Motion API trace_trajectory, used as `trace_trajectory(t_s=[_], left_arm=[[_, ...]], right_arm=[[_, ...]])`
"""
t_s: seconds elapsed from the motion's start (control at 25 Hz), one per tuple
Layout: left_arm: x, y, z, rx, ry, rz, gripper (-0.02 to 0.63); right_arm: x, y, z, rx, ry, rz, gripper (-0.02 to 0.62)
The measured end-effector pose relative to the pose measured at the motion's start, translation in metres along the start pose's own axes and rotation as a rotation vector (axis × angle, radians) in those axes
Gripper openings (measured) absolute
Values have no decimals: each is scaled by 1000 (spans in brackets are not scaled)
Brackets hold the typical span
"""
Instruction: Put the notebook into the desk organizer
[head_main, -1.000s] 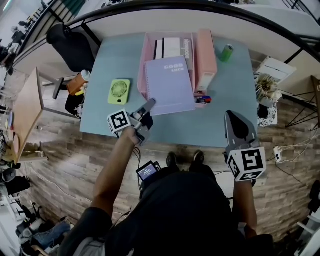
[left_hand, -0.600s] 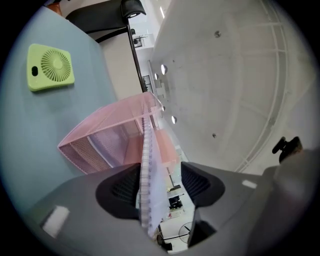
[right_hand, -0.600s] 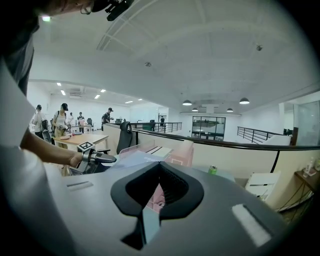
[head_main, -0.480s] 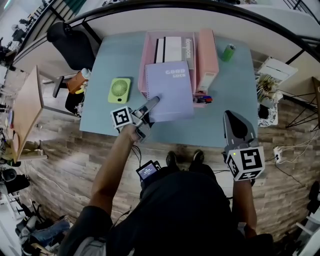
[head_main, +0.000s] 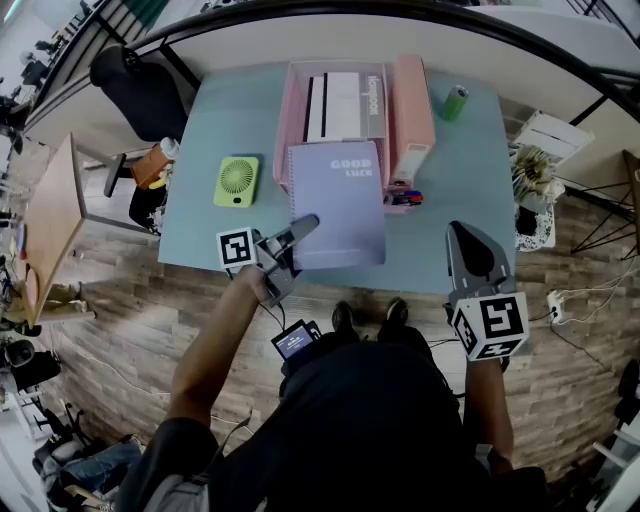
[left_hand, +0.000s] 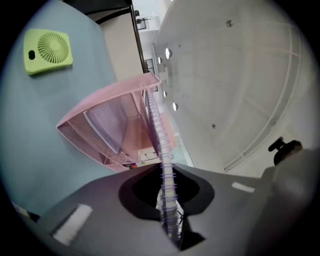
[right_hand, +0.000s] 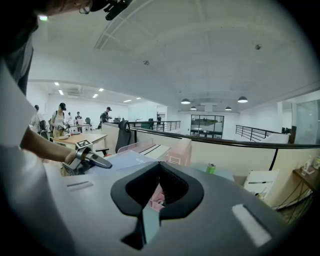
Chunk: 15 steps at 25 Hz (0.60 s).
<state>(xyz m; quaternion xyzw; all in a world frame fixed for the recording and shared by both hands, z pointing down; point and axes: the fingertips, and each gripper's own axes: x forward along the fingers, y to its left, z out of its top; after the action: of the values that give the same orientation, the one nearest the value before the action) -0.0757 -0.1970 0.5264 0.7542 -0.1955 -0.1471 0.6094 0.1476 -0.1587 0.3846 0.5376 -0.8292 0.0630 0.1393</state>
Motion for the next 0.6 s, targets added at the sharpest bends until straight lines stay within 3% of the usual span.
trace_trajectory(t_s=[0.6], left_arm=[[-53, 10, -82, 38, 160, -66, 89]], right_arm=[[11, 29, -8, -28, 38, 57, 3]])
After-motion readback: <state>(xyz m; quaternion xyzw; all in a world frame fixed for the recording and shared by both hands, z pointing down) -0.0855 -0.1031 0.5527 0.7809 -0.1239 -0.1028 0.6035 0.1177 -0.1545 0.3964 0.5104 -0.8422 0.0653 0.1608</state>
